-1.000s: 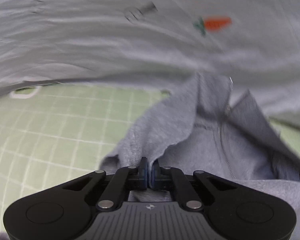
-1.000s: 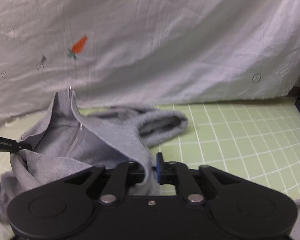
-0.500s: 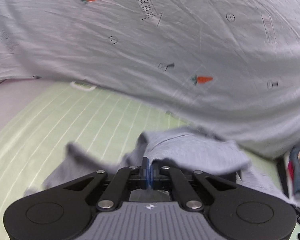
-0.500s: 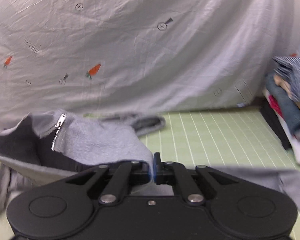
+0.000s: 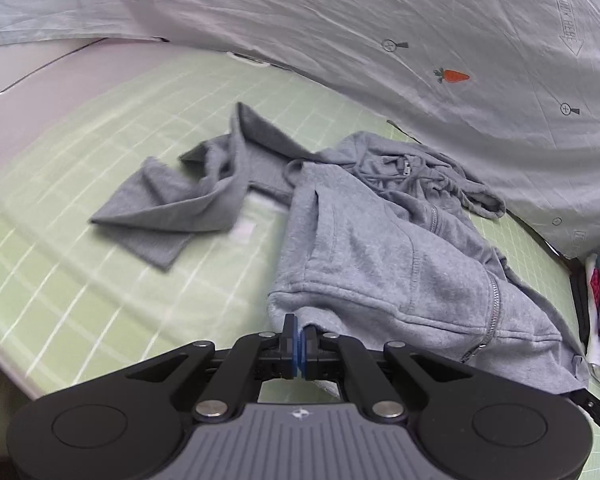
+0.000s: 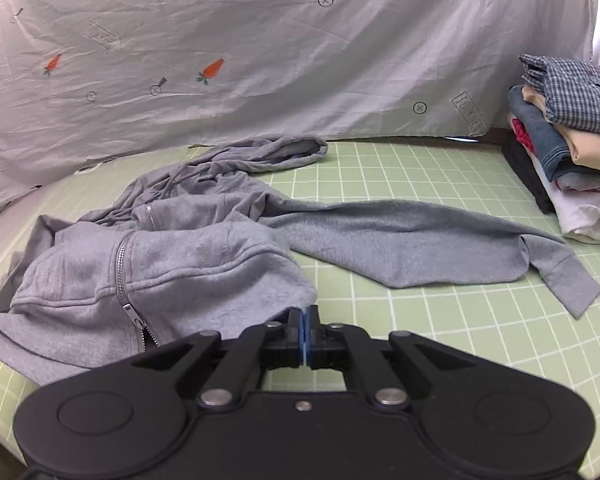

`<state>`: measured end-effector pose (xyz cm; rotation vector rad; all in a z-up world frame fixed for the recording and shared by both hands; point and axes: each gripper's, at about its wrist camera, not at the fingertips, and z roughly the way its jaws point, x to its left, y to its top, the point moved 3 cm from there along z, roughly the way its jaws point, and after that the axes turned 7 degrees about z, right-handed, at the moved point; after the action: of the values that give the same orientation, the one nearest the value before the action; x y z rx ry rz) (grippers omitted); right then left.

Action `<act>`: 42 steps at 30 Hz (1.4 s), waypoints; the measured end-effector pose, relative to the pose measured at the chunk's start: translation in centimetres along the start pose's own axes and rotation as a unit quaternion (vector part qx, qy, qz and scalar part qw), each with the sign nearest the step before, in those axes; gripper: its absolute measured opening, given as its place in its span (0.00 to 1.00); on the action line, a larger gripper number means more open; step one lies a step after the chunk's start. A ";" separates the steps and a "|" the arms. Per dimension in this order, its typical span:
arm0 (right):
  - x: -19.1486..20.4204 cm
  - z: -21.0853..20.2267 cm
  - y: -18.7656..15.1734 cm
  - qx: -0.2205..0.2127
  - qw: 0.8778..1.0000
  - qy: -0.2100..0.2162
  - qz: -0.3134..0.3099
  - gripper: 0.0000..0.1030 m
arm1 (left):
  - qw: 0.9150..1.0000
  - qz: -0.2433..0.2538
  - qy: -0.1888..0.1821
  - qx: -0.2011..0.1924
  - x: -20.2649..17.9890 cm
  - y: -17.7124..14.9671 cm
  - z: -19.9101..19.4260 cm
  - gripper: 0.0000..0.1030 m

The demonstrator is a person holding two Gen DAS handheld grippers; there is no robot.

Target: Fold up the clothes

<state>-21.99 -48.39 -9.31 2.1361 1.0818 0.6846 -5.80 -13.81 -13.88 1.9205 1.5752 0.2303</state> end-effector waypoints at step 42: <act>8.9 6.6 -5.2 0.129 0.982 0.115 -0.072 0.04 | 0.987 0.102 -0.031 0.121 0.8 -3.3 5.9 0.35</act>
<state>-15.37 -40.63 -16.08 2.2025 1.5069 0.7718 -5.28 -14.89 -20.56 2.2580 1.4185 0.0649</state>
